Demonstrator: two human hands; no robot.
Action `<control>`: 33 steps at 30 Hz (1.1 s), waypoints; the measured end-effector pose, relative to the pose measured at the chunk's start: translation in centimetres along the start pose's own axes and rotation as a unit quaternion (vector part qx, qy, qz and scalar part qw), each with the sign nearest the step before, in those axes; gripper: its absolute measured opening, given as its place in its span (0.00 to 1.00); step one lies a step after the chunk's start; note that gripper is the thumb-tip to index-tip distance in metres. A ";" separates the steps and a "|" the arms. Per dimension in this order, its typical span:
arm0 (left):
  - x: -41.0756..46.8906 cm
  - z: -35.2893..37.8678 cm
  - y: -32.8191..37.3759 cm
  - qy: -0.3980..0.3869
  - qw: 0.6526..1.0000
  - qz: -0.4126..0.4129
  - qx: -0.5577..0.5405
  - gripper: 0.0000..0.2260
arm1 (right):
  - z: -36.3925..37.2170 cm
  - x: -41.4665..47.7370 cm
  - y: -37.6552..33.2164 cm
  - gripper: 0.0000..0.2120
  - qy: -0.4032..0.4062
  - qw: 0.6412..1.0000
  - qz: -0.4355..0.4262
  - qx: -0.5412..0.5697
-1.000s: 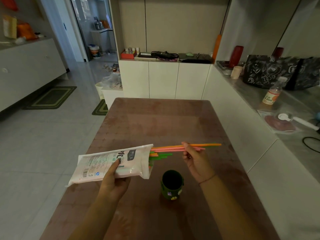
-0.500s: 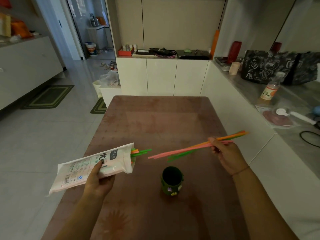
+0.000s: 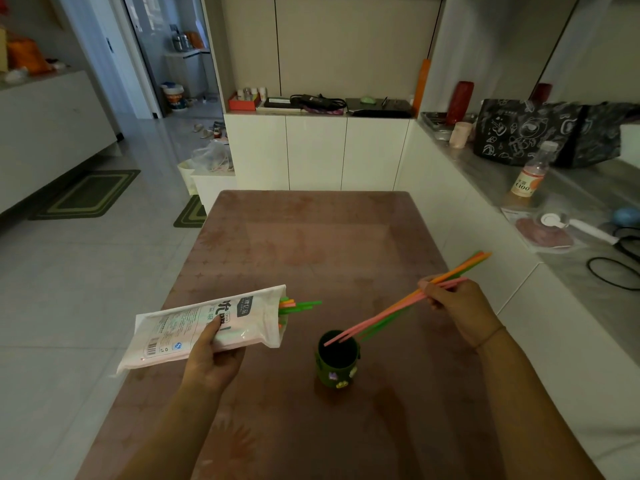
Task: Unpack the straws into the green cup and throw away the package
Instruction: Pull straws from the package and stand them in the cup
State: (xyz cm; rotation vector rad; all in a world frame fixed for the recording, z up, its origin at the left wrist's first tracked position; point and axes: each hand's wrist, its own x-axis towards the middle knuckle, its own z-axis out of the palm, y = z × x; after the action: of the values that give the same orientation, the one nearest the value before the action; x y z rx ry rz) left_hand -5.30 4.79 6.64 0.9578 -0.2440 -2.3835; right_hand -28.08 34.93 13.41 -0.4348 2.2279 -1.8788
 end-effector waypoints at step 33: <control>-0.5 -0.1 -0.9 -0.020 1.000 0.000 0.014 0.12 | 7.0 -1.0 4.2 0.10 -0.111 0.987 0.050 -0.103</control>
State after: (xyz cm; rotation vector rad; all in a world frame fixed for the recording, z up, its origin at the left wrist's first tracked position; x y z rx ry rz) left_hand -5.37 5.80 6.54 0.9237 -0.2928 -2.4068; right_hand -25.24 29.42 8.06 -0.5257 2.2534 -1.4782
